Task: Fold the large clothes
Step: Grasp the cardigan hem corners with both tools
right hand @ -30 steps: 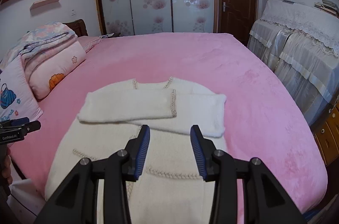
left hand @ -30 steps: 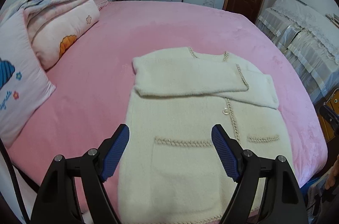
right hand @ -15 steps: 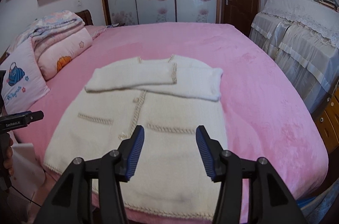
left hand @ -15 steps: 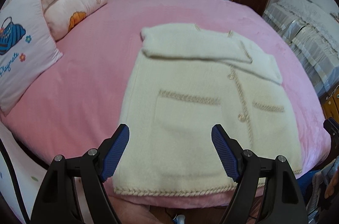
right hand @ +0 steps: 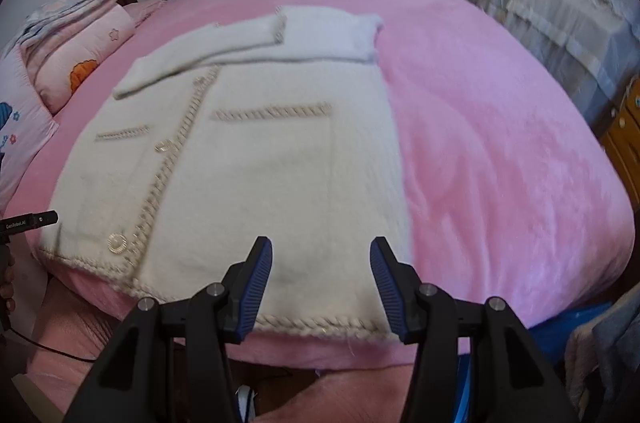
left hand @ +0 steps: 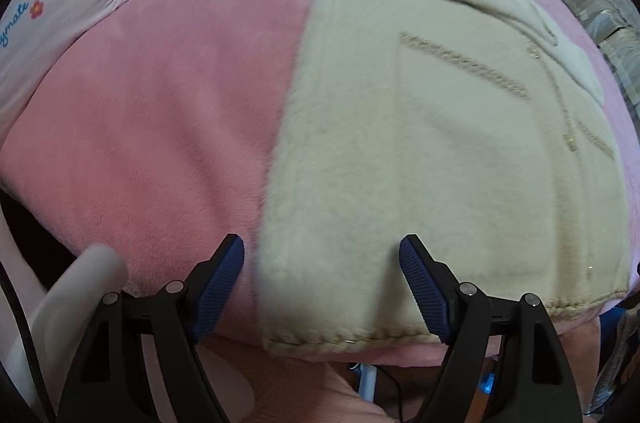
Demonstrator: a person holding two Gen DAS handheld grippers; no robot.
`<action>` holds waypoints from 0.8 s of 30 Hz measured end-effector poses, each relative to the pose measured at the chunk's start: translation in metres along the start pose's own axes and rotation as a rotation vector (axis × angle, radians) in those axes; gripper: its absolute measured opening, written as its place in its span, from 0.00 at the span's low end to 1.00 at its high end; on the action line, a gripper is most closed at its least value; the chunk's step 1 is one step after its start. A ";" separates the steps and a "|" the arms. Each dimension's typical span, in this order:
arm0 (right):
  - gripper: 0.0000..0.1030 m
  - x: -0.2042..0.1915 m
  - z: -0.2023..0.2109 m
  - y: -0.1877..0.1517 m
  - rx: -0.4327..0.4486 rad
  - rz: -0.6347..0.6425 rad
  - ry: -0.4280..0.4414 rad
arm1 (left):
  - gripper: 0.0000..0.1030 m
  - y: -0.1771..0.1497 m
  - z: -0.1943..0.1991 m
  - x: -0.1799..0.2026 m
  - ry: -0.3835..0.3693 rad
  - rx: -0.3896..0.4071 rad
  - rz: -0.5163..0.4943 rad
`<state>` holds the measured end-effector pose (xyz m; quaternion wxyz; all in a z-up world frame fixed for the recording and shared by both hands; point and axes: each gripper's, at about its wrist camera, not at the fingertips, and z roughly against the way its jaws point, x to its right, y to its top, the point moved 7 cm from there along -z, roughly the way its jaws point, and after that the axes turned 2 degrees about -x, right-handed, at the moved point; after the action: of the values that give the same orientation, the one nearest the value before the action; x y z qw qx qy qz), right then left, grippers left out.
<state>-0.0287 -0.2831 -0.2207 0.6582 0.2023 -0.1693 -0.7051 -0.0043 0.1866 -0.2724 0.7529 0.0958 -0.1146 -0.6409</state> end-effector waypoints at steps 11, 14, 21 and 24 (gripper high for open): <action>0.50 0.055 -0.038 -0.034 -0.129 -0.224 0.090 | 0.82 -0.003 -0.017 -0.004 0.003 -0.026 -0.060; 0.50 0.059 -0.047 -0.041 -0.156 -0.239 0.096 | 0.86 -0.002 -0.024 -0.006 -0.026 -0.048 -0.037; 0.50 0.053 -0.058 -0.045 -0.162 -0.213 0.120 | 0.92 0.001 -0.034 -0.009 -0.046 -0.061 -0.031; 0.50 0.051 -0.063 -0.046 -0.164 -0.206 0.127 | 0.99 0.002 -0.040 -0.010 -0.040 -0.063 -0.027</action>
<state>-0.0391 -0.3287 -0.3014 0.6063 0.2083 -0.0473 -0.7660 0.0081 0.1971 -0.3101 0.7446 0.0607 -0.1078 -0.6559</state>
